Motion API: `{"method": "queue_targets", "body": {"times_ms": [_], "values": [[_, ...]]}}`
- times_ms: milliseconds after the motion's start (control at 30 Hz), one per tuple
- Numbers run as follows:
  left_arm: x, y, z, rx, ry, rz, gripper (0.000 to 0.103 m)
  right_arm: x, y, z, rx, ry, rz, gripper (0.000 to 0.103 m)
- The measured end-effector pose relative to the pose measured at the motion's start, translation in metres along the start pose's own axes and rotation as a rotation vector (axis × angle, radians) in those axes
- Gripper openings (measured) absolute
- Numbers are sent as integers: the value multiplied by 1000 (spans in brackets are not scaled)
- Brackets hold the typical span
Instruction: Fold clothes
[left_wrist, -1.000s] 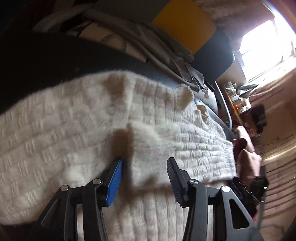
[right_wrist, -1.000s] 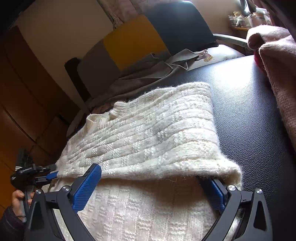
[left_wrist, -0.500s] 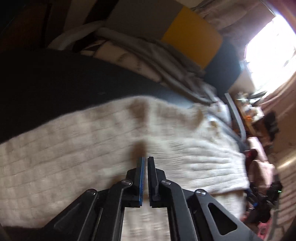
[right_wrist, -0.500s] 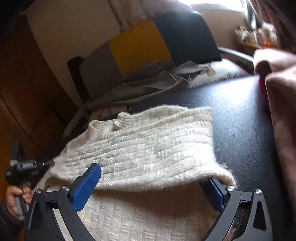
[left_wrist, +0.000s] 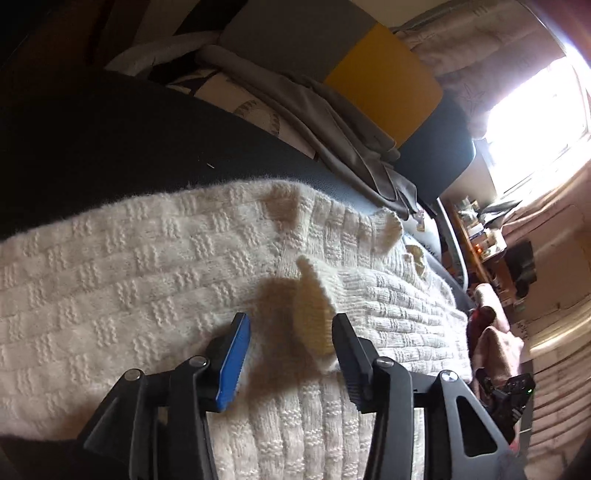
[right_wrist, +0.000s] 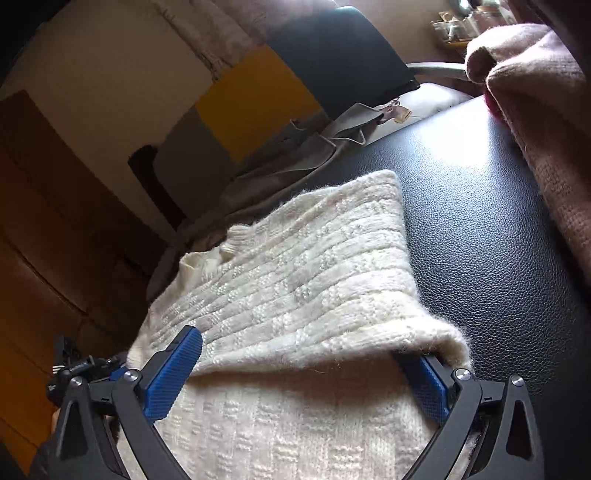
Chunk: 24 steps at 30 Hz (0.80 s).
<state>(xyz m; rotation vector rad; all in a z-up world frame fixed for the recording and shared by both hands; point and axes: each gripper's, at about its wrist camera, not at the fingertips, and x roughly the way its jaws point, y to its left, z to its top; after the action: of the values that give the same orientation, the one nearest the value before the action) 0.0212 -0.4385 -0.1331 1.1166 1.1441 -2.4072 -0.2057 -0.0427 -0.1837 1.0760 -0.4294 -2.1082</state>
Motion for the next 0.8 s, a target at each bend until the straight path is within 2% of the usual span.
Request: {"method": "queue_targets", "body": {"times_ms": [100, 233, 333, 467, 500, 600, 800], "values": [[1, -13, 0, 57, 4, 51, 47, 2, 3, -1, -18, 6, -22, 103], [6, -25, 2, 88, 23, 44, 47, 5, 7, -1, -43, 16, -55, 103], [7, -27, 4, 44, 3, 16, 47, 5, 5, -1, -38, 14, -50, 103], [3, -20, 4, -44, -44, -53, 51, 0, -3, -1, -10, 8, 4, 103], [6, -18, 3, -50, -33, -47, 54, -1, -5, 0, -1, 2, 15, 103], [19, -13, 1, -66, 11, 13, 54, 1, -1, -1, -14, 8, -3, 103], [21, -18, -11, -3, -19, 75, 54, 7, 10, 0, -64, 35, -71, 103]]}}
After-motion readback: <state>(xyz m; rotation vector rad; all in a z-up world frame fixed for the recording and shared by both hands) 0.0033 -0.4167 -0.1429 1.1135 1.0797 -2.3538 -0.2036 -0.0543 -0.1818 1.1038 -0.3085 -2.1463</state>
